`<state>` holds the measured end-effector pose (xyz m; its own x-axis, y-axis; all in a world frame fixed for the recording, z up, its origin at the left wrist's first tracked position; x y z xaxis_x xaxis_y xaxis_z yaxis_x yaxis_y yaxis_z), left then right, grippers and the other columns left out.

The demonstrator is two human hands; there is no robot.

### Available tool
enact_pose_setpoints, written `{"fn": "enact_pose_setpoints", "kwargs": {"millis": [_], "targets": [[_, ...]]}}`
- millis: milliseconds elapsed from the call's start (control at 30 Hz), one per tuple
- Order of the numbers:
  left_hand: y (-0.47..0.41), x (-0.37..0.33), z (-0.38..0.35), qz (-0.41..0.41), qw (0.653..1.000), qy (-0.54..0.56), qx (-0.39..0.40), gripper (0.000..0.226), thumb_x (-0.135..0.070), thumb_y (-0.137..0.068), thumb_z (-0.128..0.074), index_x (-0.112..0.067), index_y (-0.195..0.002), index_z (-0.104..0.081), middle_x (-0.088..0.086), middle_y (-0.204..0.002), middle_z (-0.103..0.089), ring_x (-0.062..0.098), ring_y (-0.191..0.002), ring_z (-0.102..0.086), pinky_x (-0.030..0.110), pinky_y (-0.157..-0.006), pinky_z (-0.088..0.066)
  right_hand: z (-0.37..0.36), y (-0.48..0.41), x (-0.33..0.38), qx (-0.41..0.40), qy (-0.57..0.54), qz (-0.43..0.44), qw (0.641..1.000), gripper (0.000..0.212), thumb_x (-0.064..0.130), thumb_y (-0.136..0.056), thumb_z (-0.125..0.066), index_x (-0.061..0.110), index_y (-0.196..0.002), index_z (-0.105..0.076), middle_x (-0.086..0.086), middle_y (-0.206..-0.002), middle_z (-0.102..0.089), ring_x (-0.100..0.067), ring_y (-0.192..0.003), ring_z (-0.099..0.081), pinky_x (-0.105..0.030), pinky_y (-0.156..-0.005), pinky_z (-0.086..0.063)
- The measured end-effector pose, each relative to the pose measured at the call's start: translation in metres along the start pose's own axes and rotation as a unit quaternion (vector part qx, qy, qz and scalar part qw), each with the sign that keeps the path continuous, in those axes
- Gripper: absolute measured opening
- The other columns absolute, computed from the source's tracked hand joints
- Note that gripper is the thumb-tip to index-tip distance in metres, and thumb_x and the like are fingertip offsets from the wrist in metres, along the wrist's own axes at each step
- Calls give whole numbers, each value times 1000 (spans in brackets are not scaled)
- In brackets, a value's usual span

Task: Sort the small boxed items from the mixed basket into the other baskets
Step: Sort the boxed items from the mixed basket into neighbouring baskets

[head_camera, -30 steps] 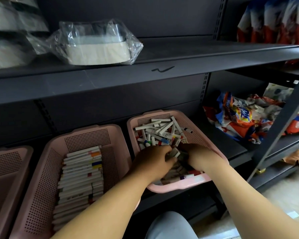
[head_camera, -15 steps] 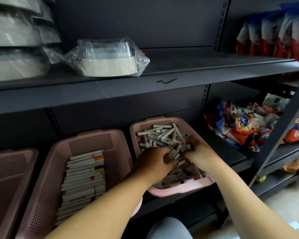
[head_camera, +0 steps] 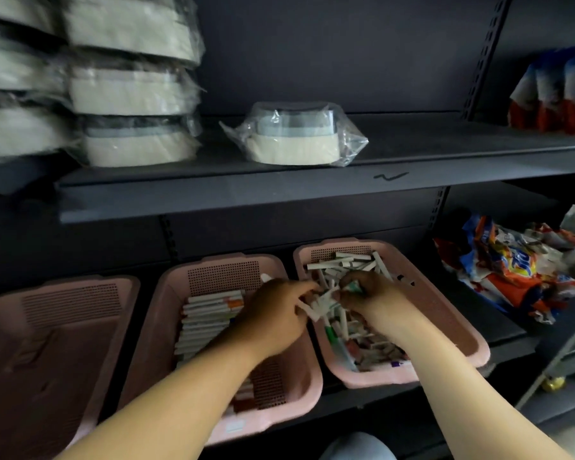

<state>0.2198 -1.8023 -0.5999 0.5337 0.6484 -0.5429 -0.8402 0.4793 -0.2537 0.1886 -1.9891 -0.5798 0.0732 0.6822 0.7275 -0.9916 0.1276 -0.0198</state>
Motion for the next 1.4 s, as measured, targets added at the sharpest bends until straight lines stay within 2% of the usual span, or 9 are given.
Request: {"fn": "enact_pose_setpoints", "kwargs": {"millis": [167, 267, 400, 567, 700, 833, 1000, 1133, 1400], "targets": [[13, 68, 39, 77, 993, -94, 3, 36, -6, -89, -62, -37, -102, -76, -12, -96, -74, 7, -90, -68, 31, -80, -57, -25, -9, 17, 16, -68, 27, 997, 11, 29, -92, -70, 23, -101, -67, -1, -58, -60, -10, -47, -51, -23, -46, -39], [23, 86, 53, 101, 988, -110, 47, 33, -19, -98, -65, -47, -113, -76, -15, -104, -75, 8, -92, -68, 34, -82, -59, -39, -14, 19, 18, -91, 31, 995, 7, 24, -91, -71, 20, -97, -69, 5, -50, -56, -7, -43, -50, -21, -44, -39], [28, 97, 57, 84, 980, -162, 82, 24, -36, -100, -65, -44, -122, -73, -30, -107, -61, 5, -97, -64, 20, -72, -44, -46, -15, 16, 19, -109, 27, 993, 9, 19, -92, -71, 14, -99, -69, 3, -50, -55, -3, -36, -46, -17, -39, -34], [21, 104, 56, 105, 979, -168, 46, 11, -35, -96, -72, -28, -89, -76, -17, -71, -57, 2, -70, -57, 23, -54, -34, -47, -16, 11, 33, -89, 27, 995, 13, 25, -92, -70, 20, -104, -68, 3, -56, -60, 1, -39, -49, -15, -41, -36], [20, 113, 55, 115, 969, -204, 82, 16, -31, -99, -66, -25, -85, -73, -9, -75, -60, 7, -69, -55, 25, -53, -32, -48, -15, 8, 41, -64, 27, 997, 14, 29, -94, -69, 22, -106, -67, 5, -63, -60, 5, -40, -51, -11, -42, -36], [23, 121, 54, 112, 956, -248, 113, 16, -39, -97, -68, -27, -101, -77, -9, -86, -64, 9, -76, -59, 26, -57, -37, -52, -14, 8, 36, -66, 29, 997, 11, 27, -94, -69, 21, -104, -67, 7, -61, -60, 5, -41, -52, -11, -42, -38], [32, 112, 55, 96, 951, -230, 184, 17, -40, -96, -69, -32, -108, -78, -13, -94, -67, 9, -86, -62, 30, -77, -55, -52, -14, 8, 35, -60, 31, 997, 11, 28, -94, -69, 24, -104, -66, 1, -71, -67, 4, -46, -55, -12, -44, -41], [49, 102, 47, 65, 934, -237, 258, 27, -38, -93, -74, -28, -118, -77, -11, -113, -73, 10, -101, -65, 25, -88, -53, -52, -14, 7, 33, -65, 29, 997, 11, 28, -95, -68, 24, -105, -66, 1, -77, -67, -4, -57, -59, -9, -44, -39], [51, 99, 60, 73, 977, -164, 114, 31, -45, -92, -74, -36, -122, -74, -15, -114, -72, 3, -100, -65, 21, -88, -51, -58, -16, 20, 34, -87, 57, 994, 5, 28, -92, -70, 26, -94, -67, 6, -64, -64, -5, -54, -58, -19, -51, -42]]}}
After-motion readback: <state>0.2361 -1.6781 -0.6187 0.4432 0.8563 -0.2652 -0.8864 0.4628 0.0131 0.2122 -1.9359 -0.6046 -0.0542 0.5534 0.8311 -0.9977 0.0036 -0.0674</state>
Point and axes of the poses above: each hand's wrist, its own y-axis away from the middle knuckle, its own z-axis out of the back of the hand, x = y × z, the point moved 3 cm from there along -y, towards the middle knuckle
